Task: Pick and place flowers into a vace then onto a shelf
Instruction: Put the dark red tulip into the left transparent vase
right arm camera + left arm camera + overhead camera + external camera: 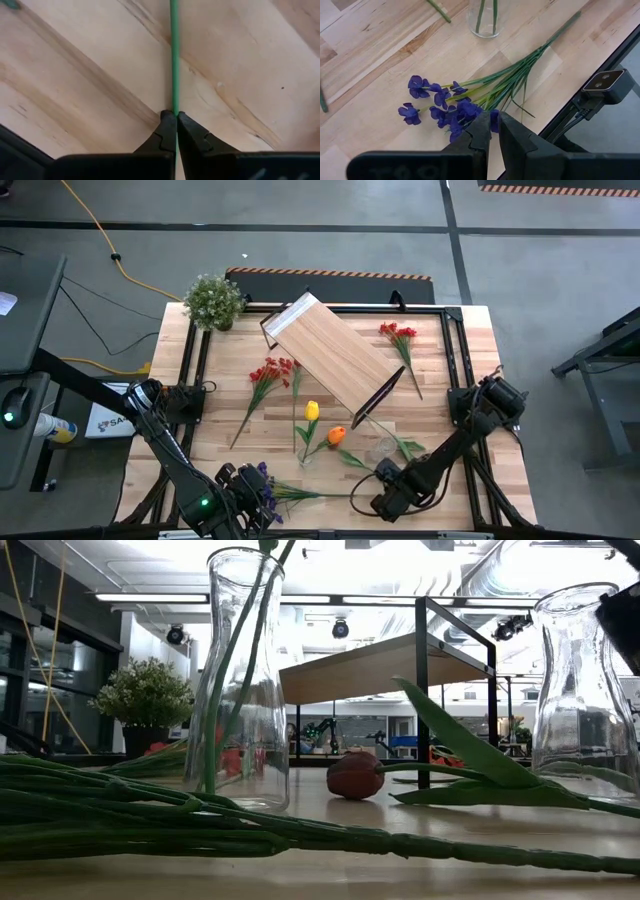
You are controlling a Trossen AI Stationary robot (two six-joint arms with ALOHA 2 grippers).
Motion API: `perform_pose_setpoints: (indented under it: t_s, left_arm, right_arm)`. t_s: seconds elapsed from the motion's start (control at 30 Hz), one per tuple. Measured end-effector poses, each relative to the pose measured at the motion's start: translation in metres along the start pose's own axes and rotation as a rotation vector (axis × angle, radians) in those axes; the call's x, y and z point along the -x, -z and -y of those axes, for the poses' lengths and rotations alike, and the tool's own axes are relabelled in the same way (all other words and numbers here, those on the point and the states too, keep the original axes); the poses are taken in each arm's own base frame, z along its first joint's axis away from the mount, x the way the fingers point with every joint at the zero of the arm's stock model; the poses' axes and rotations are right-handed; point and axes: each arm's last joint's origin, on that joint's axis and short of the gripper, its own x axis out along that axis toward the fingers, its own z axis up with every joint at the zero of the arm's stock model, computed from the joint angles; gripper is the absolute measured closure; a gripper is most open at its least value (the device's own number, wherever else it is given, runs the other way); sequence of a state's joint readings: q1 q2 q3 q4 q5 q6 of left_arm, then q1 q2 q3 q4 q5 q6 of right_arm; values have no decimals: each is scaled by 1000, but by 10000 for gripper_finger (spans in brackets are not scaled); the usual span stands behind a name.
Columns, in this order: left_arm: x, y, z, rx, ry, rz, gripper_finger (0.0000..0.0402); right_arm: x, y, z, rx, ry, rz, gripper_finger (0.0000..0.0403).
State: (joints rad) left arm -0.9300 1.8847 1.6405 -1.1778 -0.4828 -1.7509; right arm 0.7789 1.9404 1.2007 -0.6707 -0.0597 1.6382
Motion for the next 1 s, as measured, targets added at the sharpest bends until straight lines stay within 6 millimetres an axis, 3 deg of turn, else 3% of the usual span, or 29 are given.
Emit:
perform_pose_setpoints:
  t_s: [0.43, 1.0]
  left_arm:
    - [0, 0, 0, 1, 2, 6, 328]
    - [0, 0, 0, -46, 0, 9, 328]
  right_arm:
    - [6, 4, -4, 11, -56, -16, 402]
    - [61, 21, 4, 35, -169, -19, 402]
